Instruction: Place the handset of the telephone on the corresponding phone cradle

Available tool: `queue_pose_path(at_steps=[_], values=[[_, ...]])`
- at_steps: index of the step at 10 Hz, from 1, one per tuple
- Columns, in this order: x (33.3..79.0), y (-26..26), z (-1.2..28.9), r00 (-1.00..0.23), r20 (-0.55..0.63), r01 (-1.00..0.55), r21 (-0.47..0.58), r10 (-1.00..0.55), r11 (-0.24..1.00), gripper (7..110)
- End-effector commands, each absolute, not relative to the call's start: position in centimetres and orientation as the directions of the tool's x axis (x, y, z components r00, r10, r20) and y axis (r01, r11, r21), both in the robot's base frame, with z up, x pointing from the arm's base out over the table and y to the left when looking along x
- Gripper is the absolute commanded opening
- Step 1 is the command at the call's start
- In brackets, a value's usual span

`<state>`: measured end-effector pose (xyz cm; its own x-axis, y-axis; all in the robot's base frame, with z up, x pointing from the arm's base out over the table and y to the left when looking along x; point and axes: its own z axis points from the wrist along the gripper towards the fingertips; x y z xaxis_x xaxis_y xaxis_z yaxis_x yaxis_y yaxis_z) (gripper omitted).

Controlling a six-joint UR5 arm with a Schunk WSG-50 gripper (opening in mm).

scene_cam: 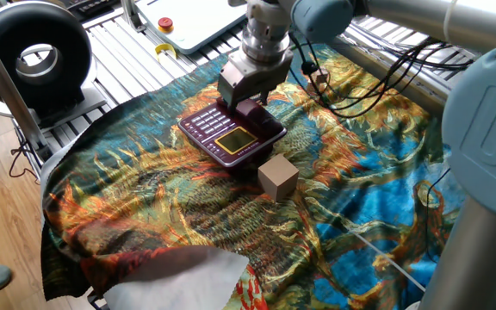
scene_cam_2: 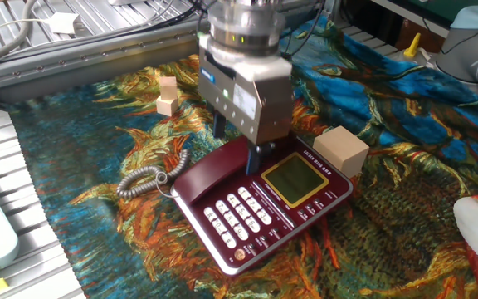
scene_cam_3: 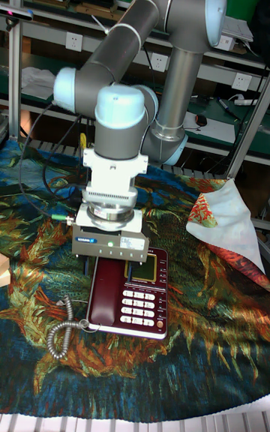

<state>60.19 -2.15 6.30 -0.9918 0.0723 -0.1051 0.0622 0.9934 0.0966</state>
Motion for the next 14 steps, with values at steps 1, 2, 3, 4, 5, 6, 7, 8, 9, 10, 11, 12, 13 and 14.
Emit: queue_pose_path(at_steps=[1,2,3,4,5,6,7,8,9,10,11,12,13,14], values=[[60.1,-3.7,9.6,-0.992,-0.100,0.064,0.095,0.073,0.993,66],[60.0,-4.7,10.7,-0.993,-0.087,0.073,0.093,0.081,0.993,66],[59.9,-5.6,11.5,-0.992,-0.082,0.084,0.091,0.091,0.992,66],[59.8,-6.3,12.0,-0.991,-0.080,0.105,0.079,0.112,0.991,66],[60.0,-7.5,12.3,-0.988,-0.088,0.119,0.055,0.123,0.991,66],[60.1,-8.7,12.2,-0.986,-0.088,0.140,0.017,0.141,0.990,66],[60.0,-10.0,11.9,-0.985,-0.085,0.155,-0.034,0.152,0.987,7],[60.1,-10.1,11.7,-0.984,-0.082,0.159,-0.034,0.155,0.987,7],[60.3,-10.5,11.6,-0.984,-0.081,0.162,-0.034,0.158,0.986,7],[60.3,-11.2,11.4,-0.984,-0.074,0.168,-0.038,0.165,0.985,7],[60.3,-11.8,11.3,-0.983,-0.073,0.169,-0.039,0.166,0.985,7],[60.3,-12.1,11.5,-0.983,-0.073,0.174,-0.039,0.171,0.984,7],[60.3,-12.1,11.6,-0.981,-0.073,0.184,-0.034,0.182,0.982,7],[60.2,-12.1,11.9,-0.978,-0.074,0.196,-0.034,0.193,0.980,7]])
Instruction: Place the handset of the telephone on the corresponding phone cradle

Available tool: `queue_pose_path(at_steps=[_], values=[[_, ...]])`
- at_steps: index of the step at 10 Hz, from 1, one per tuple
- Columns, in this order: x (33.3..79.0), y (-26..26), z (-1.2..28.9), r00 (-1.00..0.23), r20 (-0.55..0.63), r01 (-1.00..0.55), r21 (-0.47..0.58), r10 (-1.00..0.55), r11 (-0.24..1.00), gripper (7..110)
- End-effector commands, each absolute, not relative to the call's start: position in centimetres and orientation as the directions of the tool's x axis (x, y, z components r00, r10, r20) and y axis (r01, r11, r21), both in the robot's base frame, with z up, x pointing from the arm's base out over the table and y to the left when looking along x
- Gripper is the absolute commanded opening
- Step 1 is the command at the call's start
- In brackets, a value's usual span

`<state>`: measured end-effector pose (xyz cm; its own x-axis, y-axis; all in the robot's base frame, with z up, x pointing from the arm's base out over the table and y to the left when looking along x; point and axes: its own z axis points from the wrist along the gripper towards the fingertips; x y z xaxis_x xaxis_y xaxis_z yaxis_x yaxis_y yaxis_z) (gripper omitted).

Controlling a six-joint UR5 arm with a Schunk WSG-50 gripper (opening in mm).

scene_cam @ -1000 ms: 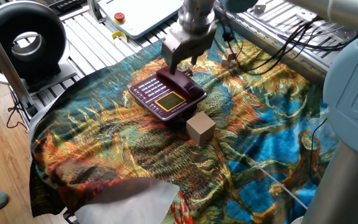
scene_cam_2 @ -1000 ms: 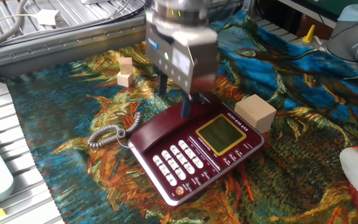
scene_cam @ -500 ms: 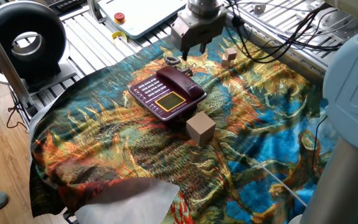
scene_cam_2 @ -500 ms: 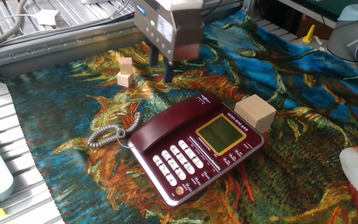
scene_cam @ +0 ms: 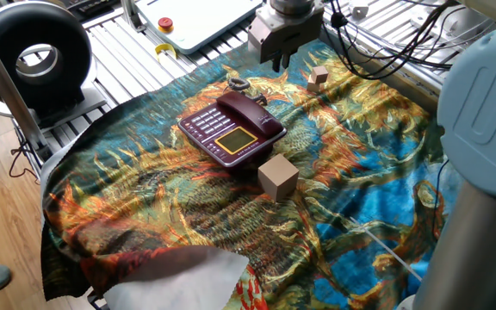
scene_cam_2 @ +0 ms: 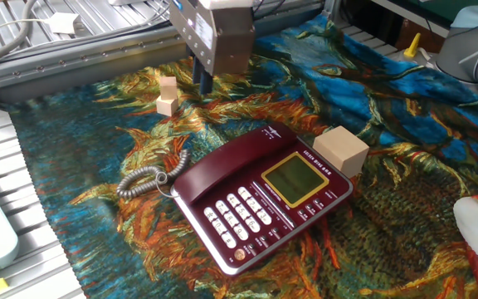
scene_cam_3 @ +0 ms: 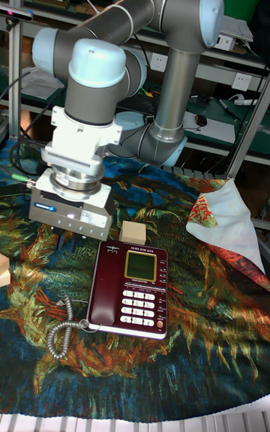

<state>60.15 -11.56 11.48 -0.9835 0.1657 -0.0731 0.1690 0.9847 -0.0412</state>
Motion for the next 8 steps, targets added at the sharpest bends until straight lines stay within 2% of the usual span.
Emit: queue_pose_path(at_steps=[1,8], values=[[59.97,-12.31,12.02,-0.976,-0.071,0.207,-0.039,0.204,0.978,7],[59.91,-13.12,11.78,-0.978,-0.069,0.200,-0.054,0.196,0.978,7]])
